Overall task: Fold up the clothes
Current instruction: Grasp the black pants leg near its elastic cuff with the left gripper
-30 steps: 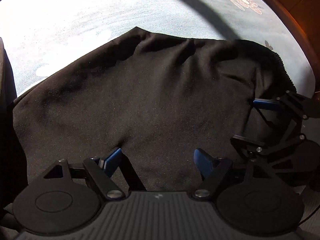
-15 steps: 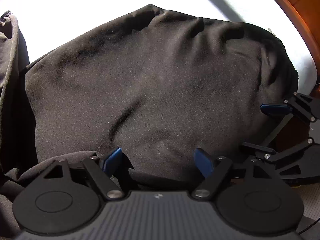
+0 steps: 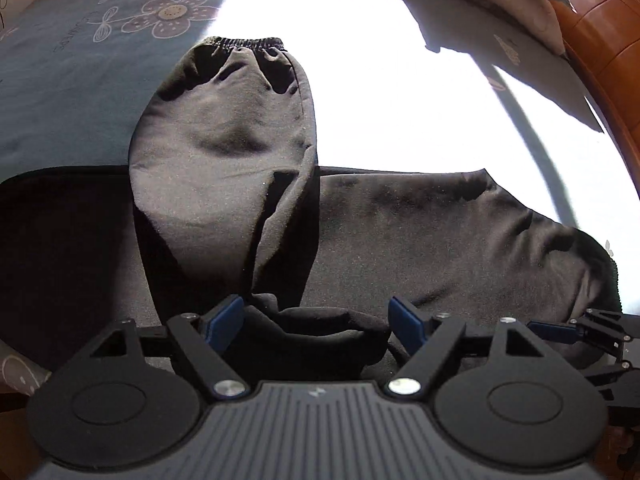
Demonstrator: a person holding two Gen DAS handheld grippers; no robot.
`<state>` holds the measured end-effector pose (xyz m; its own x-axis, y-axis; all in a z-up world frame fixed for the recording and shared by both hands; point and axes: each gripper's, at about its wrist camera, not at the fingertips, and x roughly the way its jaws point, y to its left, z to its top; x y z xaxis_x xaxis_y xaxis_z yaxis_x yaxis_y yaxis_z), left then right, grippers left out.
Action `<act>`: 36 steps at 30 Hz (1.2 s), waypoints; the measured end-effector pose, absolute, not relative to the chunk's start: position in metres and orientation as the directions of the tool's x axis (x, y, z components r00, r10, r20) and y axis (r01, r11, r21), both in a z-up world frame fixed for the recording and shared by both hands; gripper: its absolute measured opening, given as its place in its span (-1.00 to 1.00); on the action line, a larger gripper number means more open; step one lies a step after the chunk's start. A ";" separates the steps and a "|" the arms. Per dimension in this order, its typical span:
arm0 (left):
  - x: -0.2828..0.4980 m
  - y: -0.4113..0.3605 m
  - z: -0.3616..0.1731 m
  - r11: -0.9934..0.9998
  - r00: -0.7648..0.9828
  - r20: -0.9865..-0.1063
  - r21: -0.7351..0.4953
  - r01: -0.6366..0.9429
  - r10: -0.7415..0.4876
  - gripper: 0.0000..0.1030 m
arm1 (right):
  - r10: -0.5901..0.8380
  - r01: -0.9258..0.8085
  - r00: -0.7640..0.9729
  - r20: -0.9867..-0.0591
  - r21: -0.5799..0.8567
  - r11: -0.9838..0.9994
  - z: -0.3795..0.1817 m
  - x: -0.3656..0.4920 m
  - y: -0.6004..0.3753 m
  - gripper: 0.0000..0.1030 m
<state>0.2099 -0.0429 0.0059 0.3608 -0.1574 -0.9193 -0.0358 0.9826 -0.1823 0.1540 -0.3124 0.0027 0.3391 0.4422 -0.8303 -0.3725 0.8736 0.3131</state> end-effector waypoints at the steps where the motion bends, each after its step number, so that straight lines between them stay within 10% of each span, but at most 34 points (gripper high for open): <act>1: 0.208 -0.034 0.004 0.980 0.360 -0.920 -0.190 -0.064 -0.155 0.53 | 0.461 -0.400 0.331 -0.823 0.320 0.859 0.003 0.160 -0.300 0.12; 14: 0.219 0.056 -0.012 0.929 0.319 -0.890 -0.364 -0.063 -0.327 0.53 | 0.486 -0.578 0.136 -0.863 0.329 0.747 -0.033 0.219 -0.185 -0.31; 17: 0.222 0.071 -0.016 0.924 0.316 -0.885 -0.379 -0.062 -0.342 0.53 | 0.486 -0.584 0.092 -0.869 0.349 0.733 -0.030 0.224 -0.177 -0.77; 36: 0.237 0.079 -0.022 0.900 0.336 -0.879 -0.407 -0.155 -0.340 0.54 | 0.605 -0.604 -0.022 -0.796 0.493 0.627 -0.004 0.199 -0.166 -0.41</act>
<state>0.2374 0.0787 -0.0219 0.3359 -0.3396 -0.8786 -0.1547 0.9002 -0.4071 0.1994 -0.1665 -0.0044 -0.0215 0.6052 -0.7958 -0.6037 0.6266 0.4928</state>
